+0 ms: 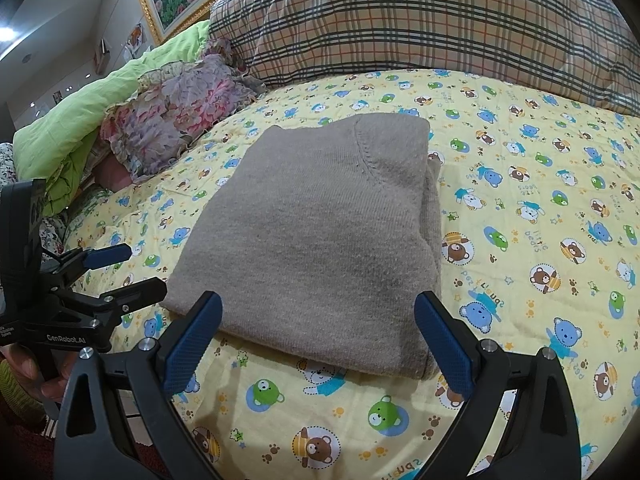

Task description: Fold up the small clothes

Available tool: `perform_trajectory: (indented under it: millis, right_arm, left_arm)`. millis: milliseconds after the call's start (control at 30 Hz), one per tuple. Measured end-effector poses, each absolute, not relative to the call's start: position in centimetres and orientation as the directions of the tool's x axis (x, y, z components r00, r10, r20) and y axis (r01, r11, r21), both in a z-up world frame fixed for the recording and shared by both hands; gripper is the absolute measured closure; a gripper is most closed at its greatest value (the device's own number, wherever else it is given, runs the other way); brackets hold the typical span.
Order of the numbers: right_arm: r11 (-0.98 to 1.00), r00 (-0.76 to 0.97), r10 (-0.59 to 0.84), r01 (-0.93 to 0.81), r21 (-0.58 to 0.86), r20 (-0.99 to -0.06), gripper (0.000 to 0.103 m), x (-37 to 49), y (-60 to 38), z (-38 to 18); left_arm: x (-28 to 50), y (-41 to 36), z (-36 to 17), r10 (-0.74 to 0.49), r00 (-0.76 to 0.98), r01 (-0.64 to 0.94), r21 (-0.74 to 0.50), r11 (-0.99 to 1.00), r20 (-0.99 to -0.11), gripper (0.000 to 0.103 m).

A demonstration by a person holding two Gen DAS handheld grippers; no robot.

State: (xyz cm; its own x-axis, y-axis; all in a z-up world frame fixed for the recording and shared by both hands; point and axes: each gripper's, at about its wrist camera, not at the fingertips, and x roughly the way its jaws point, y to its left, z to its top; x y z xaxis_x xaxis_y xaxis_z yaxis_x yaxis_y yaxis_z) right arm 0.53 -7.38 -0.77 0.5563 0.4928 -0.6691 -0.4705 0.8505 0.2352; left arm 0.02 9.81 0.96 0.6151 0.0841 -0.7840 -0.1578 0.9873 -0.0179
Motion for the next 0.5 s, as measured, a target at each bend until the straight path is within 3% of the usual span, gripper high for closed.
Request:
perform_trajectory:
  millis: [500]
  right_arm:
    - [0.850,0.559,0.492,-0.472,0.232,-0.667,0.006,0.73,-7.28,-0.30]
  left_arm:
    - [0.41,10.26,1.16,0.087,0.616,-0.165,-0.020,0.986,-0.783,0.001]
